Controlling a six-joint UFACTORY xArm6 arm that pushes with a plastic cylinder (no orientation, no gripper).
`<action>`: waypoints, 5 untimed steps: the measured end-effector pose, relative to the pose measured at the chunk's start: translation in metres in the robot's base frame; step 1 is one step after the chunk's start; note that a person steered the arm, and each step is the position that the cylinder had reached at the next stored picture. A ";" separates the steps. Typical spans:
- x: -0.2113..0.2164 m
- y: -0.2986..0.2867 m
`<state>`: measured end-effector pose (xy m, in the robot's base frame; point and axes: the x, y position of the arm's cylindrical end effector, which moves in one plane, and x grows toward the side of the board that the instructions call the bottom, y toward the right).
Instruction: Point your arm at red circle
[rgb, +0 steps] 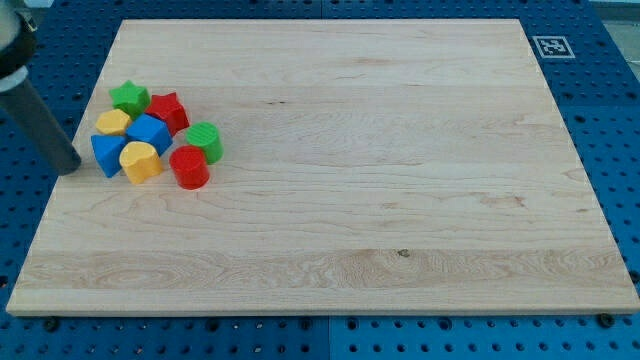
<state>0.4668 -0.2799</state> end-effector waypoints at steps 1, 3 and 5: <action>0.000 0.025; 0.014 0.009; 0.064 0.062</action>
<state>0.5311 -0.2178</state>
